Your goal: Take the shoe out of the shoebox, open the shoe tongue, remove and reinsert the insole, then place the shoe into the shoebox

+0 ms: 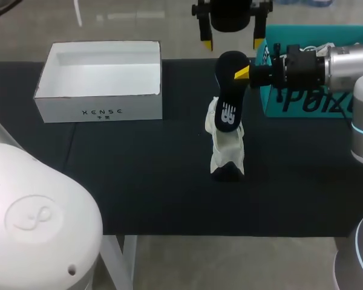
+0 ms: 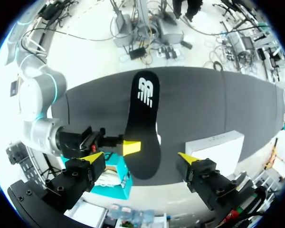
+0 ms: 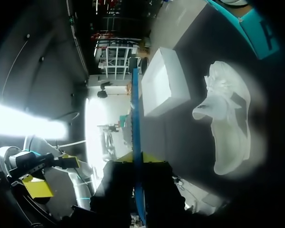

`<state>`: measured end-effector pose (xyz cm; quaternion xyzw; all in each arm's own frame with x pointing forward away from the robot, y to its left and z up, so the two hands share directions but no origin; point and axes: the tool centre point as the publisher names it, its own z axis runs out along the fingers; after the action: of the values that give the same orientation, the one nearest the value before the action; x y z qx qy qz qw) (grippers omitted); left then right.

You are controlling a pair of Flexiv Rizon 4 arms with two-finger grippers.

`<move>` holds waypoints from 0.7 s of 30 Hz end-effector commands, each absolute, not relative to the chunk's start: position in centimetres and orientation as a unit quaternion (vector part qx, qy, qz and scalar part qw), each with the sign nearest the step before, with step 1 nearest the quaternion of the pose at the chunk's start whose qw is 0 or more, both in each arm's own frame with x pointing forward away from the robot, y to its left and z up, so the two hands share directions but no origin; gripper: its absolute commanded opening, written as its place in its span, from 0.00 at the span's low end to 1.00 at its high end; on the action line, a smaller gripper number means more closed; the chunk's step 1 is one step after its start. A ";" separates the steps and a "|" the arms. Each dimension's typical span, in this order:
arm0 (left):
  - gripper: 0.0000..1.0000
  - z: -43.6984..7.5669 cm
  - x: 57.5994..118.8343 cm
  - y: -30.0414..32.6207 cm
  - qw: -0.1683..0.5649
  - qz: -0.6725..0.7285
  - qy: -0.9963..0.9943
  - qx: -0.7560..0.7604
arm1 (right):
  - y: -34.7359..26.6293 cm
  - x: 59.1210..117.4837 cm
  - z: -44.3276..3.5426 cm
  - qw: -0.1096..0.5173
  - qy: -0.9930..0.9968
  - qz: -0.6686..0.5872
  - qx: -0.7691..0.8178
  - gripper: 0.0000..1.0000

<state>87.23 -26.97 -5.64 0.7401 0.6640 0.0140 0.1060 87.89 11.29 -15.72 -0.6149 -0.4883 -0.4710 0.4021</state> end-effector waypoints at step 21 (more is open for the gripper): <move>1.00 -5.7 87.5 -27.0 0.114 0.003 0.663 0.740 | 11.2 87.8 -15.5 0.402 -0.488 -0.473 -0.614 0.00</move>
<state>87.36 -27.42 -5.53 0.7416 0.6624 0.0122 0.1054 87.94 11.25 -15.57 -0.6127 -0.4875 -0.4742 0.4026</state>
